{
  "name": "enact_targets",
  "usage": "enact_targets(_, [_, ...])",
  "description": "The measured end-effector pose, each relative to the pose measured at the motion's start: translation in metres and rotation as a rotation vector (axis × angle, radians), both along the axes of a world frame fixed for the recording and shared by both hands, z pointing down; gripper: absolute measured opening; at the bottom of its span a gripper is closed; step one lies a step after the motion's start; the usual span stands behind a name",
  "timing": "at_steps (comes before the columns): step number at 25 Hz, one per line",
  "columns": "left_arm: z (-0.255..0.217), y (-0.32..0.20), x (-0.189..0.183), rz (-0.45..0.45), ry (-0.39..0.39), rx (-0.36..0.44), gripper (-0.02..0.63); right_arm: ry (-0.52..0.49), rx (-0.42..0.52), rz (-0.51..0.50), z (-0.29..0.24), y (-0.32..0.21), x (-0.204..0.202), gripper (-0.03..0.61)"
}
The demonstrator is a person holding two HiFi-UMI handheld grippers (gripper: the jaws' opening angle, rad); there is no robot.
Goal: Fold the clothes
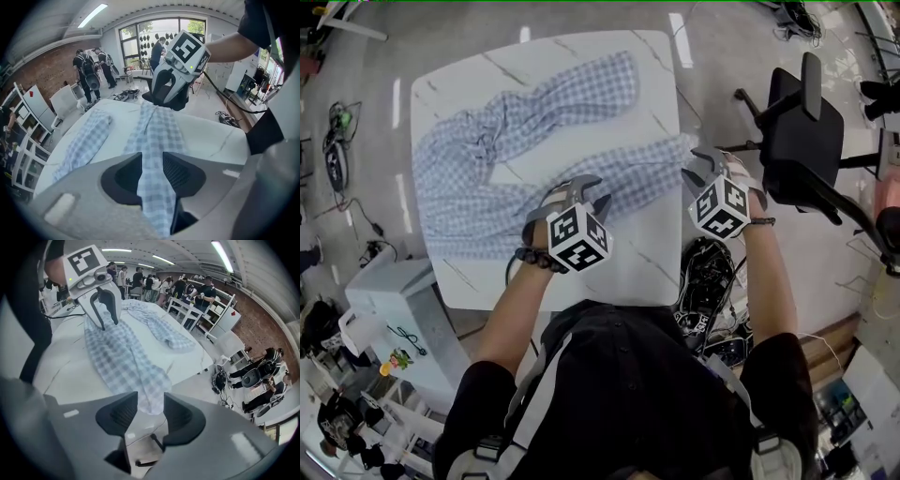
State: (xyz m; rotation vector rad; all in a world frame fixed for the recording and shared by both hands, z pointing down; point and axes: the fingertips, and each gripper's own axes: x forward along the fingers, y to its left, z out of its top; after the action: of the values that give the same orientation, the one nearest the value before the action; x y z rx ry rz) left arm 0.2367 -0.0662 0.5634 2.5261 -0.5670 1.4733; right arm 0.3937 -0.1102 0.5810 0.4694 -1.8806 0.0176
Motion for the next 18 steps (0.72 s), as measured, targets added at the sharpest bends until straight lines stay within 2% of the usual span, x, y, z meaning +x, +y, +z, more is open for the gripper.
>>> enact_targets(4, [-0.001,0.02,0.018,0.028,0.029,-0.033,0.137,0.026,-0.008,-0.001,0.012,0.022,0.02,0.159])
enact_targets(9, [0.009,0.047,0.035,0.08,0.005,-0.074,0.133,0.059,-0.042,-0.048,0.031,0.044,0.03,0.153])
enact_targets(18, [0.031,0.062,0.021,0.044,-0.066,-0.105,0.133,0.091,-0.012,-0.135,0.055,0.042,0.023,0.152])
